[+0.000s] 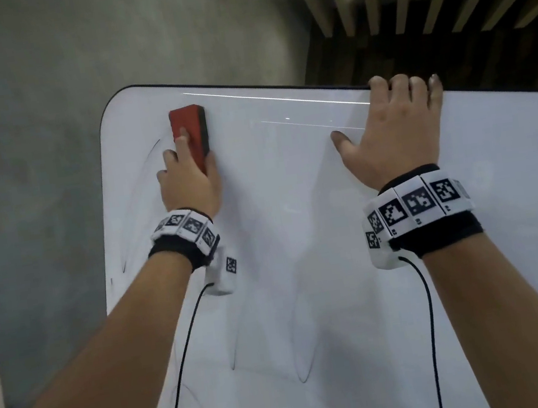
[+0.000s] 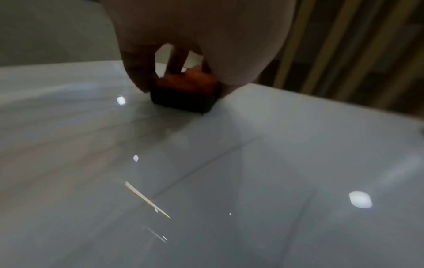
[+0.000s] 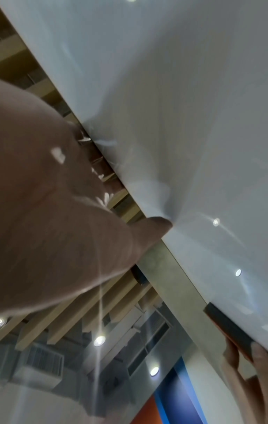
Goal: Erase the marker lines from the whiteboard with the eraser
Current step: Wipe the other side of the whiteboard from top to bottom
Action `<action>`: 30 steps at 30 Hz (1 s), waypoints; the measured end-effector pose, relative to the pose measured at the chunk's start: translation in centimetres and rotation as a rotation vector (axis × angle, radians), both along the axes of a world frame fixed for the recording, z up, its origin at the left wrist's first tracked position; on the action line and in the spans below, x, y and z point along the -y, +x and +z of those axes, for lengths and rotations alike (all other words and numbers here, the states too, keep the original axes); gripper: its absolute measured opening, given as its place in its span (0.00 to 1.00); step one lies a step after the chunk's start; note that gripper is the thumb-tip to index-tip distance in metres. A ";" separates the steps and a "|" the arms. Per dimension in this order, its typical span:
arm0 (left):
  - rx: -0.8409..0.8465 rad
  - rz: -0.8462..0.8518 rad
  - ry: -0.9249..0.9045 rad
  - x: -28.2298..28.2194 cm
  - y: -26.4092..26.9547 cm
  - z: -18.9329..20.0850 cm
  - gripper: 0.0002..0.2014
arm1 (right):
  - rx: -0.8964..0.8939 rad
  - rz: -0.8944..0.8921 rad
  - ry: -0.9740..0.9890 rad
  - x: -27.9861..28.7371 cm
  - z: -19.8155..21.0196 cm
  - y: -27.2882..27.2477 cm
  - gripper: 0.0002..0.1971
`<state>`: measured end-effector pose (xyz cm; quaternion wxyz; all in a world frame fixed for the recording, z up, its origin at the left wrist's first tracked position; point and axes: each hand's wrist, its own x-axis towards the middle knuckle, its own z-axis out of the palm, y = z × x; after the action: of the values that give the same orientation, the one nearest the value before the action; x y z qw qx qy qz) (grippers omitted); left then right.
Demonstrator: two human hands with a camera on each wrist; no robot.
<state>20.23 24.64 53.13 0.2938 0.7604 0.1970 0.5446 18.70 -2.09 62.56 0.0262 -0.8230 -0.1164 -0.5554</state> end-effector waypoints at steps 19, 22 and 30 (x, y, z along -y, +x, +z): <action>-0.077 0.053 -0.125 -4.6 0.4 2.8 0.26 | 0.006 0.014 -0.026 -5.2 -0.9 0.6 0.44; 0.041 0.021 0.403 -0.4 -0.2 0.0 0.28 | 0.006 0.016 -0.001 -5.5 -0.9 0.5 0.44; -0.118 0.068 -0.122 -7.0 0.5 0.9 0.29 | -0.004 -0.001 0.014 -5.9 -0.9 0.5 0.45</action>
<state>20.73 31.68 53.98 0.3085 0.7648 0.2727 0.4954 19.23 3.82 61.65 0.0320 -0.8239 -0.1122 -0.5546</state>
